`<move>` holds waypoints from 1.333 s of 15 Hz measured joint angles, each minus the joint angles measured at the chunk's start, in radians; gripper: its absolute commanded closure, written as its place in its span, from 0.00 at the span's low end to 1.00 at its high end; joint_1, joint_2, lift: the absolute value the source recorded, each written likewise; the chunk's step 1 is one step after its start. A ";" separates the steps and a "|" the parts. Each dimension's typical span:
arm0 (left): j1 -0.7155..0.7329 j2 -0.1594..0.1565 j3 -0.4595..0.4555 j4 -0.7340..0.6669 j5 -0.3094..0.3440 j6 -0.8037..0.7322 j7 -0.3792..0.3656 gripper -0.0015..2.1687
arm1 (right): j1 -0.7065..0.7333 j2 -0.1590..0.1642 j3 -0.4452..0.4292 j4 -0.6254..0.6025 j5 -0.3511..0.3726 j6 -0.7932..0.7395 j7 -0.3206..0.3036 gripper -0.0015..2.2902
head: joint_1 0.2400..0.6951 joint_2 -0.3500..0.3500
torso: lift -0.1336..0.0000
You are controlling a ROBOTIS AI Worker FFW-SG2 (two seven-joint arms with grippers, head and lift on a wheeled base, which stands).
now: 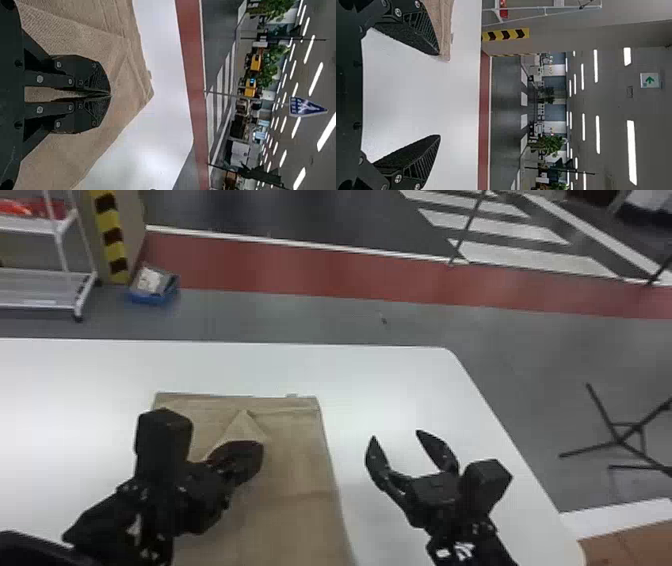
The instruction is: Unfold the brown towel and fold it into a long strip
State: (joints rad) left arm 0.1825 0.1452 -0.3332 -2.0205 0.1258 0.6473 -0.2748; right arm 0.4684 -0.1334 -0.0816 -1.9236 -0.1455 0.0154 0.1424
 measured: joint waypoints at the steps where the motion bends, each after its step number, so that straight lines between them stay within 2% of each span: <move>1: -0.005 0.000 0.000 0.001 0.007 0.007 -0.005 0.27 | 0.004 0.000 -0.003 -0.003 0.000 -0.002 0.000 0.07 | 1.00 0.05 | 0.08; 4: -0.002 0.007 0.029 -0.020 0.041 0.028 -0.050 0.24 | 0.009 0.000 -0.008 -0.006 0.001 -0.004 0.000 0.07 | 1.00 0.05 | 0.08; 6: 0.009 0.009 0.050 -0.047 0.053 0.032 -0.047 0.24 | 0.007 0.000 -0.005 -0.006 0.002 -0.003 0.000 0.07 | 1.00 0.06 | 0.08; 7: 0.013 0.009 0.059 -0.053 0.051 0.027 -0.033 0.21 | 0.005 0.000 0.000 -0.007 0.004 0.001 0.000 0.10 | 1.00 0.08 | 0.08; 8: 0.015 0.009 0.069 -0.053 0.046 0.002 0.008 0.11 | 0.003 -0.002 0.014 -0.008 0.007 0.003 0.002 0.13 | 1.00 0.10 | 0.08; 10: 0.017 0.010 0.083 -0.024 0.021 -0.091 0.096 0.11 | 0.004 -0.005 0.055 -0.006 0.013 -0.039 0.030 0.18 | 1.00 0.22 | 0.08; 11: 0.017 0.010 0.090 -0.004 0.001 -0.146 0.139 0.11 | 0.007 -0.006 0.082 -0.001 0.028 -0.077 0.047 0.18 | 1.00 0.26 | 0.08; 12: 0.017 0.010 0.097 0.008 -0.008 -0.173 0.152 0.11 | 0.006 -0.008 0.105 0.004 0.046 -0.094 0.060 0.22 | 1.00 0.30 | 0.08; 15: 0.017 0.010 0.121 0.039 -0.006 -0.191 0.142 0.11 | -0.010 -0.020 0.181 0.044 0.131 -0.105 0.080 0.23 | 1.00 0.42 | 0.08; 20: 0.004 0.010 0.123 0.093 -0.008 -0.188 0.115 0.11 | -0.085 -0.023 0.275 0.165 0.218 -0.135 0.097 0.23 | 1.00 0.50 | 0.08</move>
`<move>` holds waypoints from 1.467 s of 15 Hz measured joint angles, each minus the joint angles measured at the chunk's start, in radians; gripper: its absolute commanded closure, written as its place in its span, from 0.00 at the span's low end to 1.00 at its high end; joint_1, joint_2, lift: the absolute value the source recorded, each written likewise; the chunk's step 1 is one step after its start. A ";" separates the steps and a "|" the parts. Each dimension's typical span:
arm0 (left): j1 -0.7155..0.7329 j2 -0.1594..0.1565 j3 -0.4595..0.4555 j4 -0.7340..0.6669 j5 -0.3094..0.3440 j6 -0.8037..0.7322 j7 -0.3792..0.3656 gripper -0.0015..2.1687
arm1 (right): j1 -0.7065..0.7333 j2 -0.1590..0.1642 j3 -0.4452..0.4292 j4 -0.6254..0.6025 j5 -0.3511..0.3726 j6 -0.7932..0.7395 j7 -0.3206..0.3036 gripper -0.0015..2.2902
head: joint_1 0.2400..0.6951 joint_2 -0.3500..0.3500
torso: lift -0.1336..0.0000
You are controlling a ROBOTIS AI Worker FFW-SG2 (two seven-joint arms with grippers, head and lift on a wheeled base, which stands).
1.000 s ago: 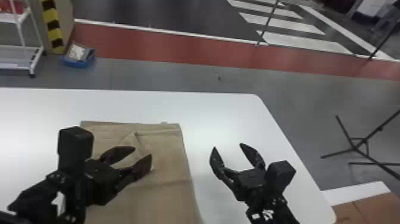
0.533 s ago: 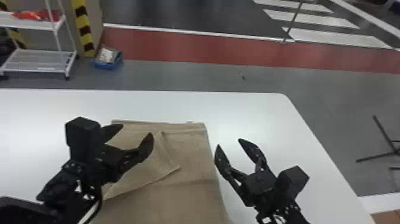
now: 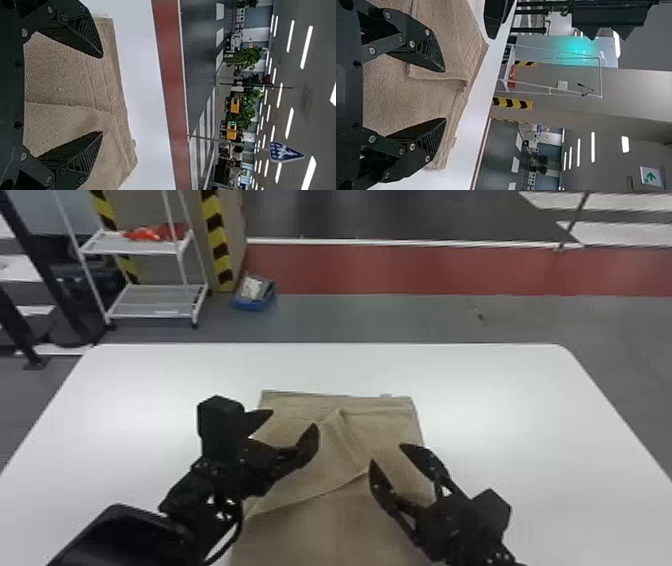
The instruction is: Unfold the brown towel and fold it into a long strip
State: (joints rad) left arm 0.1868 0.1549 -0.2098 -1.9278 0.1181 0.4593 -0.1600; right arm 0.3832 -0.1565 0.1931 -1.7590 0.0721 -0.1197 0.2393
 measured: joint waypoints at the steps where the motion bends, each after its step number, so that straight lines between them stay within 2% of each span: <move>1: -0.001 0.000 0.001 0.007 0.000 0.000 0.000 0.11 | -0.021 0.000 0.014 0.028 0.005 -0.002 0.001 0.23 | 1.00 0.51 | 0.08; 7: 0.008 0.001 0.020 0.023 -0.001 -0.009 -0.006 0.11 | -0.100 0.009 0.058 0.129 0.040 0.014 0.006 0.23 | 1.00 0.57 | 0.08; 8: 0.011 0.001 0.023 0.023 0.000 -0.016 -0.006 0.11 | -0.105 0.009 0.060 0.132 0.043 0.028 0.006 0.28 | 1.00 0.57 | 0.08; 12: 0.013 0.002 0.027 0.024 0.000 -0.021 -0.006 0.11 | -0.113 0.009 0.066 0.133 0.045 0.056 0.009 0.35 | 1.00 0.58 | 0.08; 21: 0.013 0.001 0.029 0.036 0.002 -0.023 -0.010 0.11 | -0.115 0.010 0.073 0.128 0.041 0.102 0.015 0.36 | 1.00 0.58 | 0.08; 22: 0.013 0.001 0.029 0.036 0.002 -0.022 -0.010 0.11 | -0.115 0.009 0.073 0.125 0.041 0.101 0.015 0.48 | 1.00 0.59 | 0.08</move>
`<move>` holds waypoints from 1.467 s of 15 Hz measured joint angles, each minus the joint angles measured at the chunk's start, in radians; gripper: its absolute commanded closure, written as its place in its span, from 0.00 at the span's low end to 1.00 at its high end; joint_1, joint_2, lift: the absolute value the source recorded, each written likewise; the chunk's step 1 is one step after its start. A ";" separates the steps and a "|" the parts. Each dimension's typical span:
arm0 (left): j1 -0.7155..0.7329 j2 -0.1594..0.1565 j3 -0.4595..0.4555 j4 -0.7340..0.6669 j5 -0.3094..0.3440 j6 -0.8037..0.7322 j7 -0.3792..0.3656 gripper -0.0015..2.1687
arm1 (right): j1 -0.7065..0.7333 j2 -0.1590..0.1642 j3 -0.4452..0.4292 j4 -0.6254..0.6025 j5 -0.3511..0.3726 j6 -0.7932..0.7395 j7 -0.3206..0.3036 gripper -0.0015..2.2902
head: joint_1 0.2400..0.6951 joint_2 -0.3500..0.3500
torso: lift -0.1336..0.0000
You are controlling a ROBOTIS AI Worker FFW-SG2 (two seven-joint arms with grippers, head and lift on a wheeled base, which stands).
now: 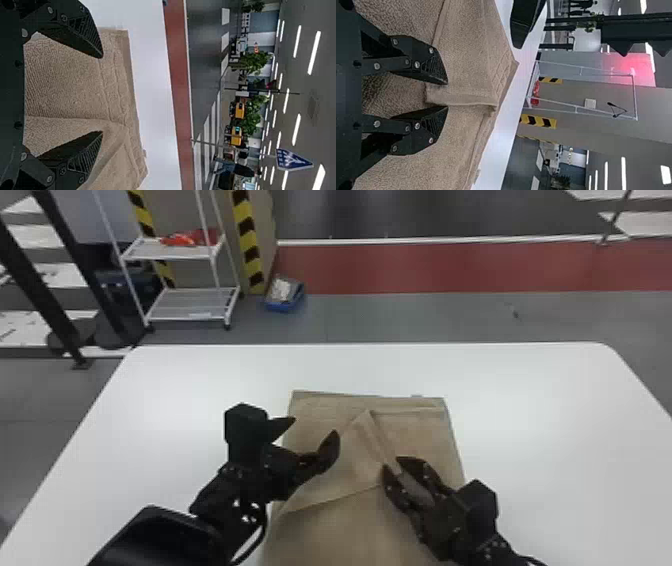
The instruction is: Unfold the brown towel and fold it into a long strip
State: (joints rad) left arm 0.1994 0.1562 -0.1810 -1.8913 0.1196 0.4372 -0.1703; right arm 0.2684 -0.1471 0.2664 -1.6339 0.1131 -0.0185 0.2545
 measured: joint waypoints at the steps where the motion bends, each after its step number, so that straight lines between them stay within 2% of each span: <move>1: 0.000 0.000 0.000 0.001 0.000 0.000 0.000 0.11 | 0.000 0.000 0.000 -0.003 0.000 -0.001 0.000 0.55 | 1.00 0.59 | 0.08; 2: 0.000 0.000 0.000 0.001 0.000 0.001 0.000 0.11 | 0.000 -0.001 0.000 -0.005 0.001 0.000 0.000 0.60 | 1.00 0.59 | 0.08; 8: 0.002 0.000 0.004 -0.007 0.000 0.004 0.000 0.11 | 0.001 -0.002 0.005 -0.029 0.000 0.009 0.000 0.62 | 1.00 0.60 | 0.08; 13: 0.004 0.000 0.003 -0.014 -0.002 0.004 0.006 0.11 | 0.081 -0.006 -0.048 -0.183 -0.015 -0.042 -0.001 0.62 | 1.00 0.57 | 0.08; 17: 0.002 0.000 0.004 -0.015 -0.006 0.000 0.011 0.11 | 0.186 -0.010 -0.200 -0.326 -0.061 -0.090 0.000 0.62 | 1.00 0.48 | 0.08; 18: 0.002 0.000 0.007 -0.015 -0.007 -0.001 0.011 0.11 | 0.205 -0.009 -0.267 -0.341 -0.087 -0.097 0.002 0.62 | 1.00 0.40 | 0.08; 20: 0.001 0.000 0.010 -0.015 -0.007 -0.012 0.011 0.11 | 0.213 -0.006 -0.408 -0.343 -0.155 -0.073 0.030 0.62 | 1.00 0.31 | 0.08; 22: -0.004 0.000 0.008 -0.014 -0.008 -0.017 0.011 0.11 | 0.185 -0.005 -0.508 -0.333 -0.188 -0.001 0.059 0.62 | 1.00 0.20 | 0.08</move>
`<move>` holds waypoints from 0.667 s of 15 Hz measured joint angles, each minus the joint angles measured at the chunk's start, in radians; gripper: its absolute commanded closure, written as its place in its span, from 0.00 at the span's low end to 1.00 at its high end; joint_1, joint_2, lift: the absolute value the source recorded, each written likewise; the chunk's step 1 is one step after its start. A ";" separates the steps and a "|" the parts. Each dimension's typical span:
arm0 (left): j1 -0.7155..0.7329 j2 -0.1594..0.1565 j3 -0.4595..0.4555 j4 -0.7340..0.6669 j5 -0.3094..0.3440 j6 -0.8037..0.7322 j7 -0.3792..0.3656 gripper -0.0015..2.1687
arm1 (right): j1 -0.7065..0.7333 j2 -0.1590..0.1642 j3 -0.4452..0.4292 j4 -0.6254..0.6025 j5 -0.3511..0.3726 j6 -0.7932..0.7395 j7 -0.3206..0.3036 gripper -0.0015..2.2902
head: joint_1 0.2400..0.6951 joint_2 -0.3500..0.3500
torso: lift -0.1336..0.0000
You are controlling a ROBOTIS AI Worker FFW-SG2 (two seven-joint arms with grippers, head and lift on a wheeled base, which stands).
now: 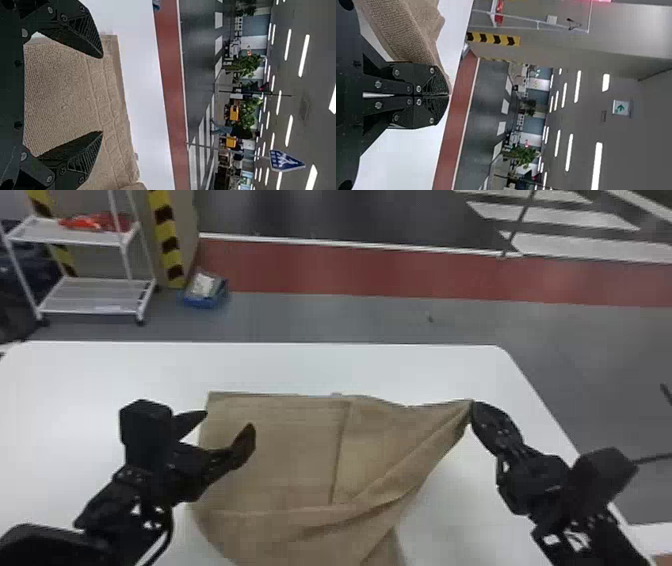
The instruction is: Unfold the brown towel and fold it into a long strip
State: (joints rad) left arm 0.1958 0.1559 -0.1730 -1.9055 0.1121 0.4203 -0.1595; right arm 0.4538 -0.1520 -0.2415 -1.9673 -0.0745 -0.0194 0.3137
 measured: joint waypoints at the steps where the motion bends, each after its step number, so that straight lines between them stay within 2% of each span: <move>1: -0.002 -0.001 -0.004 0.000 0.000 -0.001 0.000 0.11 | -0.022 0.000 -0.038 0.011 -0.005 0.042 0.008 0.62 | 1.00 0.17 | 0.08; 3: -0.004 -0.001 -0.009 0.000 0.000 -0.001 0.001 0.11 | -0.069 0.000 -0.103 0.048 -0.013 0.114 0.009 0.62 | 1.00 0.08 | 0.08; 6: 0.001 0.001 -0.005 -0.001 -0.002 -0.001 0.003 0.11 | -0.160 -0.002 -0.206 0.128 -0.019 0.209 0.007 0.62 | 1.00 0.01 | 0.08; 10: 0.002 0.002 0.000 0.010 -0.007 -0.001 0.004 0.11 | -0.266 -0.006 -0.321 0.250 -0.050 0.315 -0.013 0.62 | 1.00 0.00 | 0.08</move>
State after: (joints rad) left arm 0.1979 0.1580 -0.1734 -1.8960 0.1054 0.4196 -0.1550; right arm 0.1880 -0.1579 -0.5622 -1.7178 -0.1249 0.2953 0.3009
